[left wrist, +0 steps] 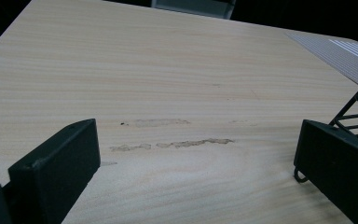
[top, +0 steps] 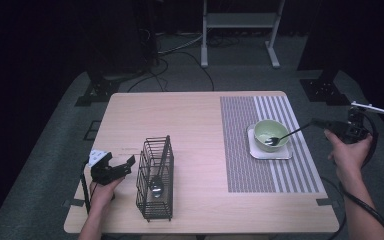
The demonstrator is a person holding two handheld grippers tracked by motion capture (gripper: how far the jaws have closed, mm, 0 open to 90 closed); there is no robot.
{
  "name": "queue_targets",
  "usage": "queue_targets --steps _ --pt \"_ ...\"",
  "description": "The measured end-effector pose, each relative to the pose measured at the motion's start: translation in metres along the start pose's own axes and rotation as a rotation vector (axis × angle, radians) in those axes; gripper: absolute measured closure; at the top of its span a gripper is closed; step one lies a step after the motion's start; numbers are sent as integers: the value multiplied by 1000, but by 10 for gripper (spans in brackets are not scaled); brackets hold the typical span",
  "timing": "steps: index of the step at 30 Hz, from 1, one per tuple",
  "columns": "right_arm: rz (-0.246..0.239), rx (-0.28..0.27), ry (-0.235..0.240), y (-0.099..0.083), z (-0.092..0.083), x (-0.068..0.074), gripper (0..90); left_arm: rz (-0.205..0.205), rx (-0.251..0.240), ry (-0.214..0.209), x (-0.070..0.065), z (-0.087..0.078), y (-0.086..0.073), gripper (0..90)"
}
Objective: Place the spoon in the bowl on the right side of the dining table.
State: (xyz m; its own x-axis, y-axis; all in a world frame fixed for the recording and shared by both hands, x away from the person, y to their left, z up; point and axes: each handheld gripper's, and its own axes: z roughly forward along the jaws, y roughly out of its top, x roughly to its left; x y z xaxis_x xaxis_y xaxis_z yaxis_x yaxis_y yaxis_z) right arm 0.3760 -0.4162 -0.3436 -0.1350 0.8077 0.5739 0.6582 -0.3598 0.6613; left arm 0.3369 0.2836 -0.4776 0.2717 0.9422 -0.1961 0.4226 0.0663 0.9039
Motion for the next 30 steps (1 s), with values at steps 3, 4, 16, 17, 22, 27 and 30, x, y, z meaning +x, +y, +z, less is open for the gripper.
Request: queue_targets --steps 3,4,16,17,22,27,30 --pt "5 3 0 -1 1 -2 870 0 0 0 0 0 0 0" --pt "4 2 -1 -2 2 -2 870 0 0 0 0 0 0 0" --pt "8 6 -3 -5 5 -6 868 0 0 0 0 0 0 0" --pt "8 6 -3 -5 5 -6 867 1 0 0 0 0 0 0" --pt "15 13 -6 -8 7 -8 866 0 0 0 0 0 0 0" --pt "17 13 -7 -10 8 -11 866 0 0 0 0 0 0 0" --pt "21 16 -8 -11 9 -12 865 0 -1 0 0 0 0 0"
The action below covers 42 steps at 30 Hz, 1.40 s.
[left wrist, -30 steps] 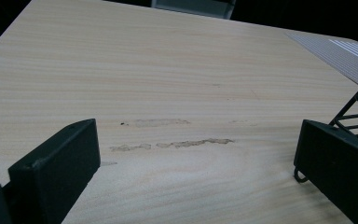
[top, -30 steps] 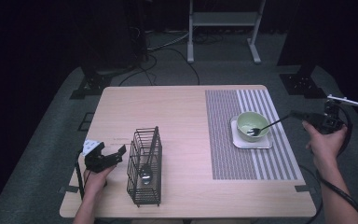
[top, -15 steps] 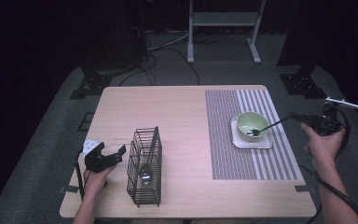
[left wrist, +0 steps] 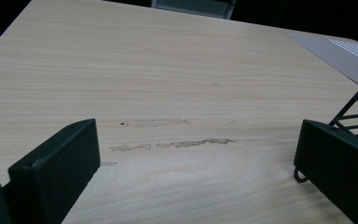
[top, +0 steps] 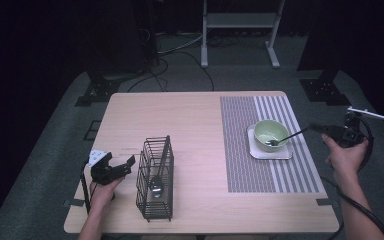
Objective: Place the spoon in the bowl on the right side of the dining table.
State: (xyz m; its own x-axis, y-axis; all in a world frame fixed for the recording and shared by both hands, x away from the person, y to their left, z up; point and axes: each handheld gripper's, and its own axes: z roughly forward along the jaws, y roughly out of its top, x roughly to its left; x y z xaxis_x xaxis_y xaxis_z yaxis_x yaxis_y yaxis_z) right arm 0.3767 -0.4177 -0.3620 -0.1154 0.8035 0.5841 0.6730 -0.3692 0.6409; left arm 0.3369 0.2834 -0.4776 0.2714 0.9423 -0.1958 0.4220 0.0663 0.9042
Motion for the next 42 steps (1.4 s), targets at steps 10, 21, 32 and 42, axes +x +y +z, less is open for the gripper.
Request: queue_targets --steps 10,21,32,42 --pt "4 6 -7 -3 4 -4 863 1 0 0 0 0 0 0" --pt "19 11 -6 -6 8 -10 861 0 0 1 0 1 0 0" --pt "36 27 -6 -9 13 -17 842 7 4 6 -1 2 1 0" --pt "60 51 11 -16 20 -24 765 10 5 2 -2 2 1 0"
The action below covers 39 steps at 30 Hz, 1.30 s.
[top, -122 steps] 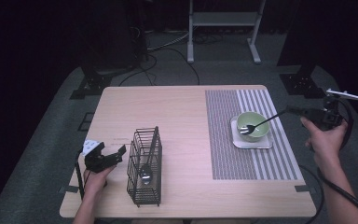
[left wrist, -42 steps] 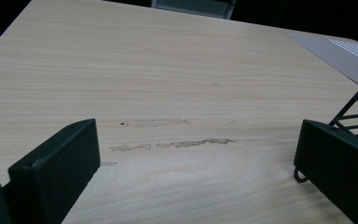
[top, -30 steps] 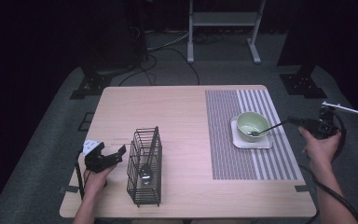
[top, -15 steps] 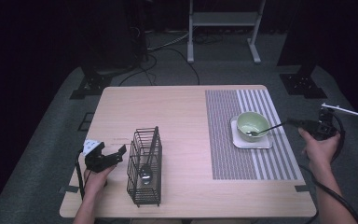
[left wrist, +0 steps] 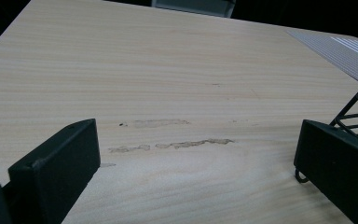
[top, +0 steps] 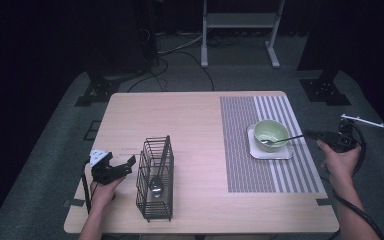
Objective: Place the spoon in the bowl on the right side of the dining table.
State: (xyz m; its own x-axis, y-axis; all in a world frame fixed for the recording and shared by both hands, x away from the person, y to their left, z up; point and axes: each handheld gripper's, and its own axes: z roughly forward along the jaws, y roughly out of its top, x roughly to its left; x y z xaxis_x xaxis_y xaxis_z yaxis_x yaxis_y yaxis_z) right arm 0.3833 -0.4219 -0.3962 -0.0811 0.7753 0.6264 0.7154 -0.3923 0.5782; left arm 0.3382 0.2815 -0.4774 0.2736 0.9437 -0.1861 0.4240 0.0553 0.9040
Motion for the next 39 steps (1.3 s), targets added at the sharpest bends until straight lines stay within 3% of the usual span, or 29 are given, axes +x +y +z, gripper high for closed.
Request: queue_targets --steps 12,18,32,39 --pt "33 62 47 -13 12 -6 611 4 0 -1 0 -1 0 0" --pt "29 82 67 -20 20 -3 594 6 -1 -1 0 0 0 0" --pt "-16 123 51 -34 33 3 539 9 1 -2 -1 -1 0 0" --pt "-18 135 70 -39 38 6 519 9 0 -1 -1 -1 0 0"
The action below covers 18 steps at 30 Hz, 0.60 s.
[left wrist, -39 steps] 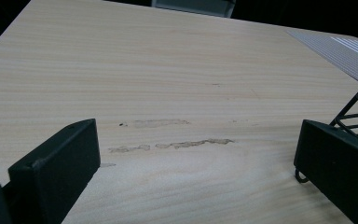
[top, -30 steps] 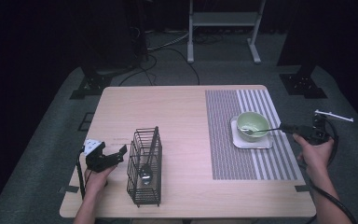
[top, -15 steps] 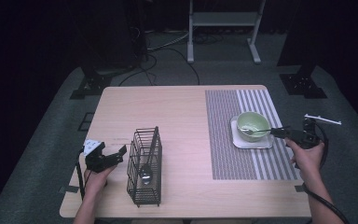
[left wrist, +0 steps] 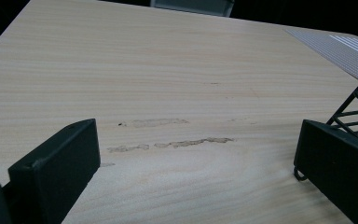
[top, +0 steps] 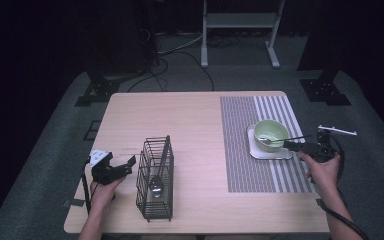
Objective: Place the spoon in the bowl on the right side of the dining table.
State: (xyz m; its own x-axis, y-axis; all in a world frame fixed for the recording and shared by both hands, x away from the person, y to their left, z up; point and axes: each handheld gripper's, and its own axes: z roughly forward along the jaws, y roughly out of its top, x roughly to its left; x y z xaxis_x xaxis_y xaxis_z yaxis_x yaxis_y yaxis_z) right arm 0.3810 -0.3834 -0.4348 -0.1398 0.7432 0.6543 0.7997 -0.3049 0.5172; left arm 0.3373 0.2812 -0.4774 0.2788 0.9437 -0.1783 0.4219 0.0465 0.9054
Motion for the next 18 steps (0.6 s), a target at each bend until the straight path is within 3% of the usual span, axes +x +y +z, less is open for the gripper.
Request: queue_targets --steps 18 --pt "-20 19 10 -13 5 3 480 3 0 1 0 0 0 0"
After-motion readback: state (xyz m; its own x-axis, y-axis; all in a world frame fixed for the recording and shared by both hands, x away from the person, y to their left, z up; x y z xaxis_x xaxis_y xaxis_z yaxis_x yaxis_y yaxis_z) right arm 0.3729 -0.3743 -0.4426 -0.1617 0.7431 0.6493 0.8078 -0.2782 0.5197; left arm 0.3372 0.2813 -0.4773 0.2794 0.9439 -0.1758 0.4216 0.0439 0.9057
